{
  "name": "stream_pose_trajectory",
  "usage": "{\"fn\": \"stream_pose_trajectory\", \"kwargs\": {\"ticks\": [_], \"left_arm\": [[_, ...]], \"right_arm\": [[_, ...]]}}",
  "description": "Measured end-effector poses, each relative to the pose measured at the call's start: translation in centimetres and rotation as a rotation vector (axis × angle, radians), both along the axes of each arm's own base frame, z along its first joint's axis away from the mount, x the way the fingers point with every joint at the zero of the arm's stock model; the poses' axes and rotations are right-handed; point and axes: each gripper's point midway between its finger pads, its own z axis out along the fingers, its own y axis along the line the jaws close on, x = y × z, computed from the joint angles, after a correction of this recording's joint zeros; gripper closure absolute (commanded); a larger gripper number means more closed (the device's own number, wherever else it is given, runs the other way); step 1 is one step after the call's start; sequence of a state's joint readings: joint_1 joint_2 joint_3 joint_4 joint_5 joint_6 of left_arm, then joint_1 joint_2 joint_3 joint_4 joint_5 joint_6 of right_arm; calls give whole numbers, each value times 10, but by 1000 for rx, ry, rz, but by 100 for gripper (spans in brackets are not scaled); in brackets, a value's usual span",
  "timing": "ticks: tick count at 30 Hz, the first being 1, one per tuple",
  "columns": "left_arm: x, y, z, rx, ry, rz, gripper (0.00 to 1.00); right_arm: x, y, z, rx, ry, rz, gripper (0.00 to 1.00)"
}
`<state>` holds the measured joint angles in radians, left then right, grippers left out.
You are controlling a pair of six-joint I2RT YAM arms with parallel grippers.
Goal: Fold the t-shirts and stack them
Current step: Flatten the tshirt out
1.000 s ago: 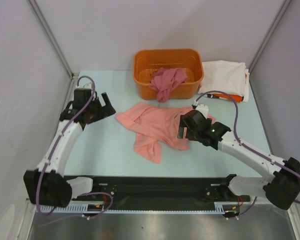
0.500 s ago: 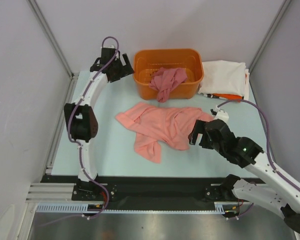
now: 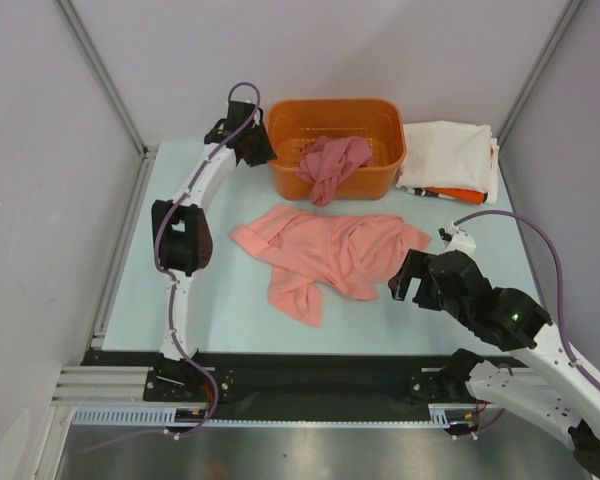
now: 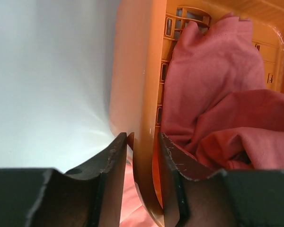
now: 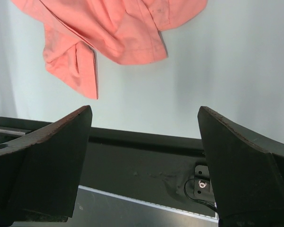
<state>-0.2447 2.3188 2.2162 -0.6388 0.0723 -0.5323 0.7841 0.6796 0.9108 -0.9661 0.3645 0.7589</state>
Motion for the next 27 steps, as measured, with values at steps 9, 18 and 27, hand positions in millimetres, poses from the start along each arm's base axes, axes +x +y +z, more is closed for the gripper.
{"fn": "stream_pose_trajectory", "kwargs": {"ticks": [9, 18, 27], "left_arm": [[-9, 13, -20, 48, 55, 20, 0], [-22, 23, 10, 71, 3, 10, 0], [-9, 9, 39, 10, -86, -78, 3]], "right_arm": [[-2, 5, -3, -1, 20, 29, 0], [-5, 16, 8, 58, -9, 86, 0], [-9, 22, 2, 75, 8, 115, 0]]}}
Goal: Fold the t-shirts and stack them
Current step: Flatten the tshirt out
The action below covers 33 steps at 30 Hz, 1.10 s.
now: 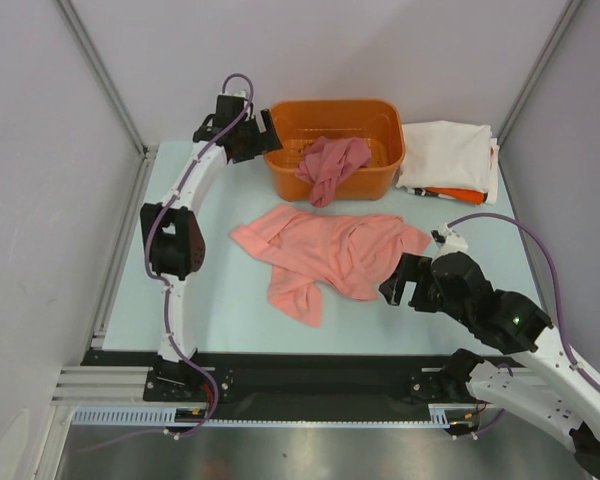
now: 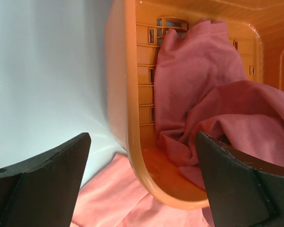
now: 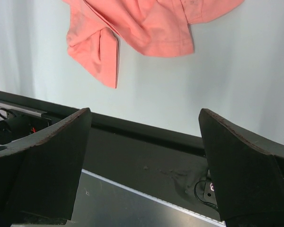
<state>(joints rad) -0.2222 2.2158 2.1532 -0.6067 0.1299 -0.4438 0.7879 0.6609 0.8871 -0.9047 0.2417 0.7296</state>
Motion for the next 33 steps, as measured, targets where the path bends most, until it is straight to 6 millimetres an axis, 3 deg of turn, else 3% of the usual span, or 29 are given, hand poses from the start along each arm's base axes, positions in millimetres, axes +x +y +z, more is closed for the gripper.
{"fn": "stream_pose_trajectory", "kwargs": {"ticks": [1, 5, 7, 10, 13, 14, 17, 19, 25, 30, 33], "left_arm": [[1, -2, -3, -5, 5, -8, 8], [4, -7, -28, -9, 52, -17, 49], [4, -7, -43, -7, 87, -9, 58], [4, -4, -43, -20, 100, 29, 84], [0, 11, -44, 2, 117, 69, 91], [-6, 17, -46, -2, 136, 69, 100], [-25, 40, -46, -5, 189, 110, 100], [-38, 66, -45, 7, 211, 176, 100], [-96, 171, -34, 23, 286, 430, 100], [-174, 257, -30, -35, 327, 736, 100], [-225, 283, -38, -117, 318, 913, 100]], "right_arm": [[0, 0, 0, 0, 0, 0, 0], [-1, -1, 1, 5, -4, 1, 0], [-1, -1, 1, 6, -5, 1, 0], [-1, -1, -1, 0, 0, 2, 0], [-1, 0, -5, -10, 12, 4, 0], [-1, 0, -7, -16, 18, 5, 0], [-2, 1, -15, -30, 37, 8, 0], [-3, 1, -19, -38, 50, 13, 0], [0, 7, -27, -58, 77, 29, 0], [3, 15, -35, -60, 91, 51, 0], [3, 20, -38, -60, 100, 68, 0]]}}
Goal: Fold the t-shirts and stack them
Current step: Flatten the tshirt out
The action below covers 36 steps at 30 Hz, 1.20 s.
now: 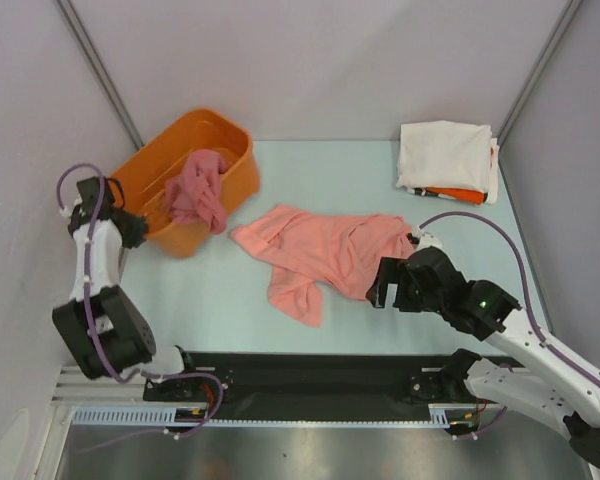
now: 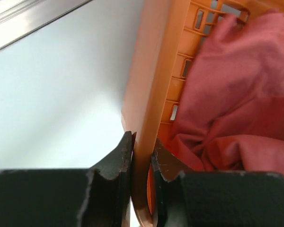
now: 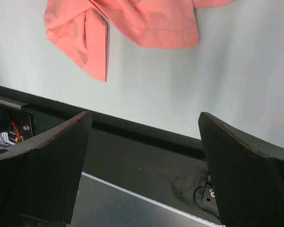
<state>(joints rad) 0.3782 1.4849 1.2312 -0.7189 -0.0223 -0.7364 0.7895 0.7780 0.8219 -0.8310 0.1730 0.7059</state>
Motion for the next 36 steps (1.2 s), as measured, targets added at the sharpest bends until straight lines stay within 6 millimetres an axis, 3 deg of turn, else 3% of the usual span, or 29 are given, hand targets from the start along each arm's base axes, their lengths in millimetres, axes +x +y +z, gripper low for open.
{"fn": "stream_pose_trajectory", "kwargs": {"ticks": [3, 7, 12, 18, 22, 23, 27, 31, 32, 33, 36], "left_arm": [[-29, 3, -6, -39, -53, 128, 100], [-37, -2, -12, -100, -122, 221, 100], [-16, 0, -10, -172, -166, 288, 100], [31, 13, -4, -253, -186, 328, 98], [56, 19, -2, -282, -192, 331, 66], [63, 19, 2, -301, -203, 337, 62], [68, 11, -18, -349, -136, 329, 56], [76, 0, -16, -387, -134, 292, 50], [76, -2, -16, -390, -133, 287, 47], [77, -4, -15, -397, -131, 281, 34], [80, -12, -13, -418, -139, 263, 24]], "right_arm": [[0, 4, -1, 5, 6, 12, 0], [-1, 5, 0, 11, 5, 20, 0], [-5, 2, 3, 19, -5, 23, 0], [-8, -2, -3, -18, 13, 37, 0], [-7, -2, -9, -44, 33, 40, 0], [-7, -2, -10, -48, 36, 40, 0], [-7, -2, -12, -57, 43, 41, 0], [-7, -2, -11, -53, 38, 41, 0], [-7, -3, -10, -50, 36, 41, 0], [-7, -3, -9, -46, 31, 41, 0], [-7, -3, -7, -38, 24, 38, 0]]}}
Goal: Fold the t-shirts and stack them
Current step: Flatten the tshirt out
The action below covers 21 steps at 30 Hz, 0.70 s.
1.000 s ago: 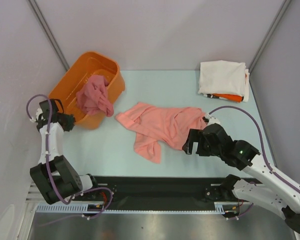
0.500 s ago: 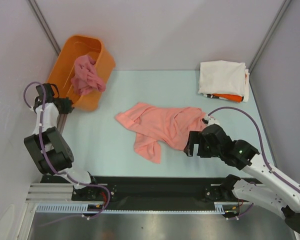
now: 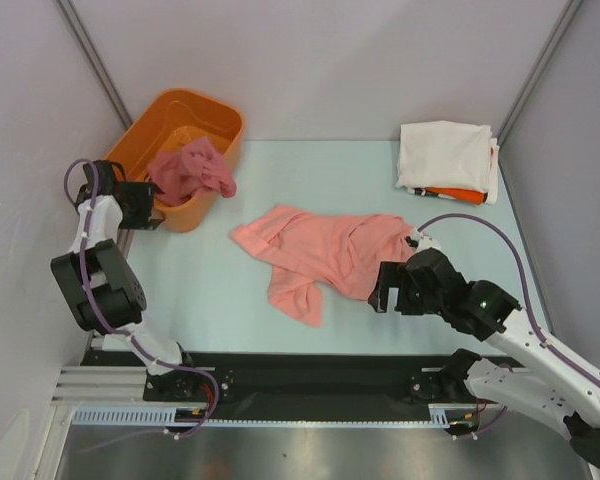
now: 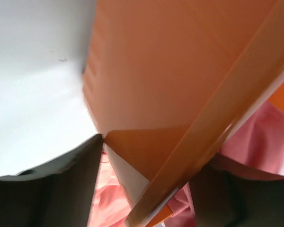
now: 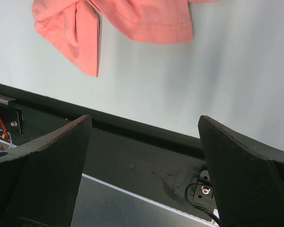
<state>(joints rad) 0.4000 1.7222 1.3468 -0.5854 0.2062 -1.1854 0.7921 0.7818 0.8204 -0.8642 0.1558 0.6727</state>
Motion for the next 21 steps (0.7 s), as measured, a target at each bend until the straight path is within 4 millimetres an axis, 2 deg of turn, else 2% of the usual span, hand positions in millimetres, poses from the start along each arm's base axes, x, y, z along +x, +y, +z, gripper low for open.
{"fn": "stream_pose_trajectory", "kwargs": {"ticks": [3, 6, 12, 15, 21], "left_arm": [[1, -7, 7, -5, -18, -18, 13], [-6, -14, 23, 7, -55, -25, 1], [-23, -22, 83, 65, -209, -20, 0], [-25, -22, 100, 81, -258, -17, 0], [-32, -24, 121, 123, -290, -35, 0]], "right_arm": [[0, 0, 0, 0, 0, 0, 0], [0, 0, 0, 0, 0, -2, 0], [0, 0, 0, -1, 1, -2, 0], [0, -1, 0, 1, -1, -2, 0], [3, -4, 2, 1, -17, -28, 0]]}}
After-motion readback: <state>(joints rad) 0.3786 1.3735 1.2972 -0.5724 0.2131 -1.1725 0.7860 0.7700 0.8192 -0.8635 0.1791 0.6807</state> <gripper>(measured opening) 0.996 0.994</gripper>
